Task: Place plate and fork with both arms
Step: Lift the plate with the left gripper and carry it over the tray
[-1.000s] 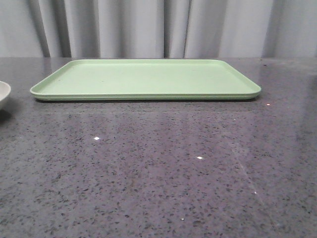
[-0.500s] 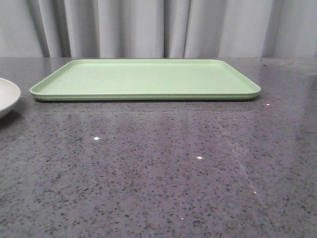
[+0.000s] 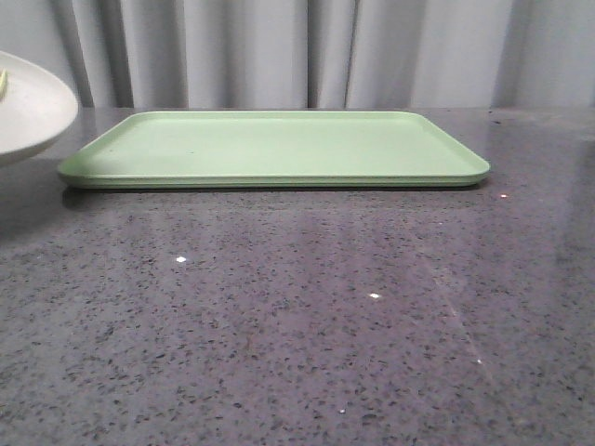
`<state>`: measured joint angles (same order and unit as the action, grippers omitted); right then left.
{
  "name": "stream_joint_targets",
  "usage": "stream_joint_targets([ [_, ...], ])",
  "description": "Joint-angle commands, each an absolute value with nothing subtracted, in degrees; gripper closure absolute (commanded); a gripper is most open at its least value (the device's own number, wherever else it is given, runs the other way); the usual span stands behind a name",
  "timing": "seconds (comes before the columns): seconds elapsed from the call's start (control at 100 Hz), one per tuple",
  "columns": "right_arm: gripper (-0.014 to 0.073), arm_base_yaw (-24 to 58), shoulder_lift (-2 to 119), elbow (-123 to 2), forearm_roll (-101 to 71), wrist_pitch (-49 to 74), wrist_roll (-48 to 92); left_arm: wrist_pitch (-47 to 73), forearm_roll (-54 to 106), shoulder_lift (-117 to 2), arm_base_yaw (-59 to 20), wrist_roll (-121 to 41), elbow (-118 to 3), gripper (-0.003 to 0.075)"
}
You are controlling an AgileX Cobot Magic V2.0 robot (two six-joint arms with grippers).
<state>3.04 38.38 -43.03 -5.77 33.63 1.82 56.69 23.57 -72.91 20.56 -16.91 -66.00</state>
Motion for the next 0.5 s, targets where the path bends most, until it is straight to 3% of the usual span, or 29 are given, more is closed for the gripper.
stream_joint_targets([
  [0.0,0.021,2.83,38.5,-45.15,-5.18,29.57,2.06,54.99,27.48,-71.69,19.31,-16.98,-69.16,0.0741],
  [0.49,0.021,2.83,38.5,-45.15,-5.18,30.1,2.06,48.62,30.58,-85.55,-0.46,-10.71,-80.81,0.0741],
])
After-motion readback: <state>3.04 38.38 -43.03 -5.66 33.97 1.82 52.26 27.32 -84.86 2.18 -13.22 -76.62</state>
